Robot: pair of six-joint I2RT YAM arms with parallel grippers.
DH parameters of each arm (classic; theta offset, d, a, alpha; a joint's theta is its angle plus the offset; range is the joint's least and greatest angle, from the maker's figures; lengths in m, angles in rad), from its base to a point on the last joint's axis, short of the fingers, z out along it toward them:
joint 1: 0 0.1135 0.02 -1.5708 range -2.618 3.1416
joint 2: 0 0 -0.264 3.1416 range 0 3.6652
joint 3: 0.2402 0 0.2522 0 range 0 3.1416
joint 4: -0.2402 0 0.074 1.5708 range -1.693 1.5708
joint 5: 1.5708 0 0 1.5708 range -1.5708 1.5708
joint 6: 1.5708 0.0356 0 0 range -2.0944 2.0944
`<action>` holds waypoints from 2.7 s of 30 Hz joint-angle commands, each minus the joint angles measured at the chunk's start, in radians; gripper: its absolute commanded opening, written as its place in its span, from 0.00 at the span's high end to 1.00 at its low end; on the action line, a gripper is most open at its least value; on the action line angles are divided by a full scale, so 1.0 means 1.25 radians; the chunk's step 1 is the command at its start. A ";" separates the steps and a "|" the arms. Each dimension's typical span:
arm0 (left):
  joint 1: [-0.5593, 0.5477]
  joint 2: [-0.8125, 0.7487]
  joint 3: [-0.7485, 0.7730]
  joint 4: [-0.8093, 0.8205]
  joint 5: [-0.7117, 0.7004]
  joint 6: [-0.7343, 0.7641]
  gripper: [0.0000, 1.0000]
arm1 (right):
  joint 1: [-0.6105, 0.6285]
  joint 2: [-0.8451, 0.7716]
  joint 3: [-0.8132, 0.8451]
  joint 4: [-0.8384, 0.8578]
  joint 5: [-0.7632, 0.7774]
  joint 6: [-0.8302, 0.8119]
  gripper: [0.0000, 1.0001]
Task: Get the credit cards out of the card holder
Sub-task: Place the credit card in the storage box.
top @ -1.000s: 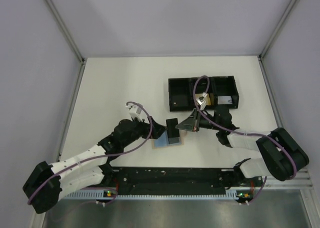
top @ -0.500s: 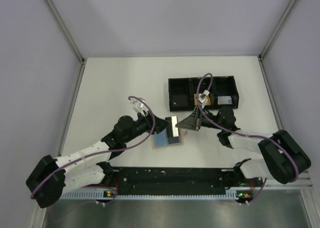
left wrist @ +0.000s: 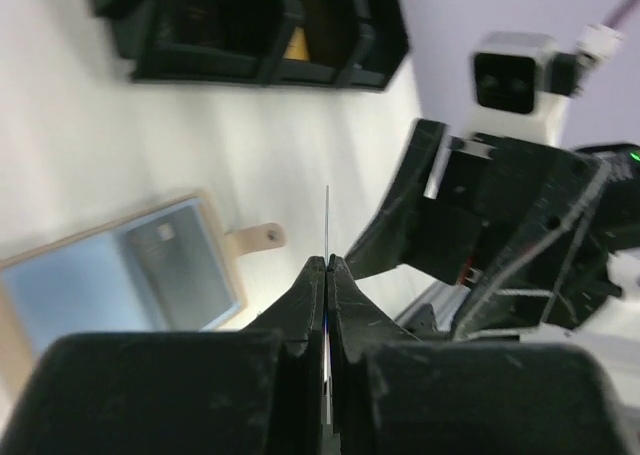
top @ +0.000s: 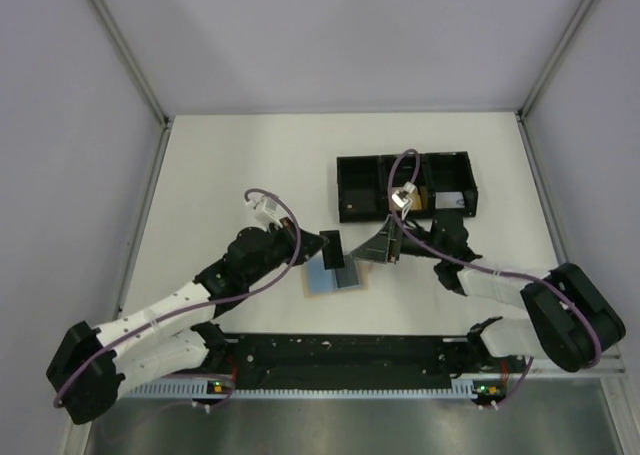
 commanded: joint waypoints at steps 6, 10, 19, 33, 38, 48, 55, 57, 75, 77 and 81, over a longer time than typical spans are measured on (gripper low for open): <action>0.003 -0.071 0.172 -0.532 -0.264 -0.170 1.00 | 0.183 -0.187 0.227 -0.649 0.350 -0.681 0.18; 0.003 -0.040 0.228 -0.620 -0.266 -0.210 1.00 | 0.347 -0.196 0.241 -0.625 0.596 -0.882 0.17; 0.003 -0.074 0.222 -0.585 -0.272 -0.263 1.00 | 0.598 -0.102 0.243 -0.403 0.949 -1.155 0.26; 0.001 -0.105 0.201 -0.560 -0.264 -0.299 1.00 | 0.718 0.123 0.302 -0.144 1.183 -1.374 0.45; 0.003 -0.113 0.200 -0.559 -0.274 -0.300 1.00 | 0.723 0.147 0.307 -0.095 1.232 -1.412 0.83; 0.005 -0.142 0.258 -0.581 -0.388 -0.064 0.29 | 0.701 0.086 0.322 -0.289 1.213 -1.303 1.00; 0.021 -0.219 0.339 -0.581 -0.437 0.315 0.08 | 0.498 -0.075 0.344 -0.603 0.933 -1.038 1.00; 0.026 -0.232 0.355 -0.575 -0.423 0.399 0.07 | 0.401 -0.097 0.362 -0.674 0.813 -0.975 1.00; 0.192 -0.213 0.299 -0.575 -0.145 0.583 0.01 | -0.077 0.167 0.613 -0.898 0.332 -0.799 1.00; 0.200 -0.229 0.290 -0.575 -0.173 0.596 0.01 | -0.077 0.204 0.641 -0.903 0.323 -0.798 1.00; 0.209 -0.246 0.277 -0.579 -0.207 0.599 0.02 | -0.077 0.289 0.694 -0.906 0.307 -0.768 1.00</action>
